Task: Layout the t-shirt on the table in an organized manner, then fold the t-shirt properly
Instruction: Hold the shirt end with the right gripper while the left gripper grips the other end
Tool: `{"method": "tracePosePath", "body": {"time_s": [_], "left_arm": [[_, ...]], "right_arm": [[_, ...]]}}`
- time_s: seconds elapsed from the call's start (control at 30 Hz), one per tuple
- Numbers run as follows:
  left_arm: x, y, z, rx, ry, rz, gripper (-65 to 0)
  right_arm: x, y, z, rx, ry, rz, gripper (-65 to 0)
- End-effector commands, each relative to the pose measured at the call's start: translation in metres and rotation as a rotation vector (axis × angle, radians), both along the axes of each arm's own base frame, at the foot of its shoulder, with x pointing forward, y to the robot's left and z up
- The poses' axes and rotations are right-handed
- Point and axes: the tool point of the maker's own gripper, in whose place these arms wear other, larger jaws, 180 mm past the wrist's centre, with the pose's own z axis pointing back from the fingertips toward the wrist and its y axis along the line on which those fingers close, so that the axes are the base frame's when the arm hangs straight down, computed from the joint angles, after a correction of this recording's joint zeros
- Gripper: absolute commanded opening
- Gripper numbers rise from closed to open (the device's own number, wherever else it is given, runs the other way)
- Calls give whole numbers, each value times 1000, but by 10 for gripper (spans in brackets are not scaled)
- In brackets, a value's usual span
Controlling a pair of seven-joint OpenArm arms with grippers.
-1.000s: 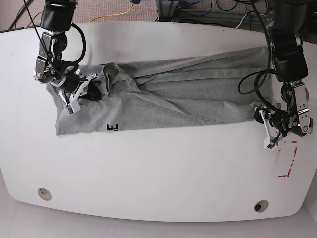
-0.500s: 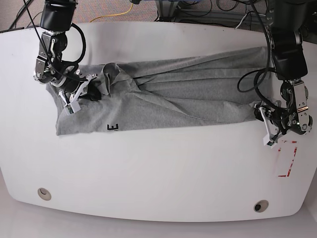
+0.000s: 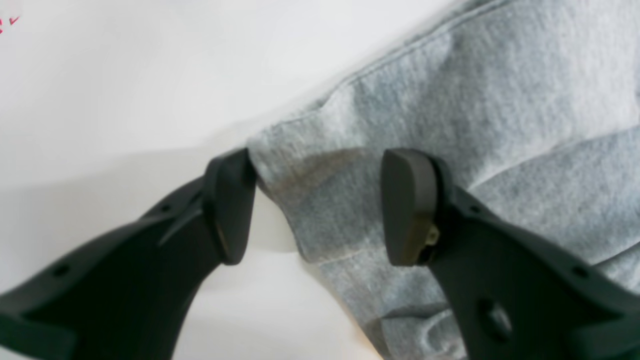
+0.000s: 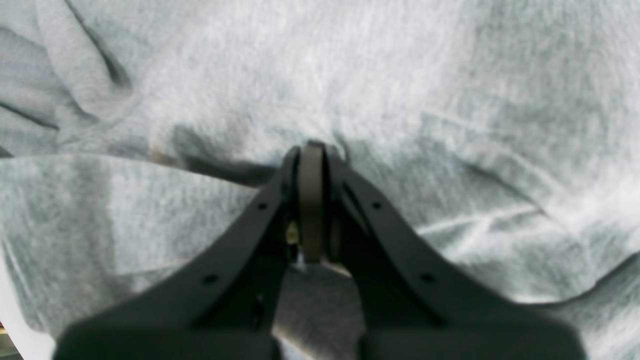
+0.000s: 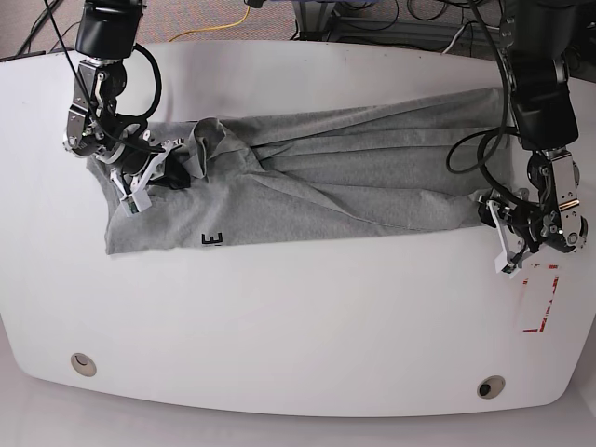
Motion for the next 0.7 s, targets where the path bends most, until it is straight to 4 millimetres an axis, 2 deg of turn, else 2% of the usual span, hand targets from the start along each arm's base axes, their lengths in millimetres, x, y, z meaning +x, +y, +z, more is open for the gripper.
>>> {"method": "tracePosePath", "body": {"time_s": [0.0, 0.1, 0.47, 0.67], "left_arm": [[15, 6, 19, 9, -59, 1, -343], [15, 5, 19, 10, -59, 0, -397], [15, 5, 19, 10, -59, 0, -415], [9, 5, 13, 11, -43, -1, -575]], "right_arm": [[-46, -19, -39, -169, 231, 52, -634], [-46, -19, -39, -169, 231, 52, -634], [-46, -18, -39, -167, 231, 52, -634], [-46, -18, -40, -167, 233, 52, -634]]}}
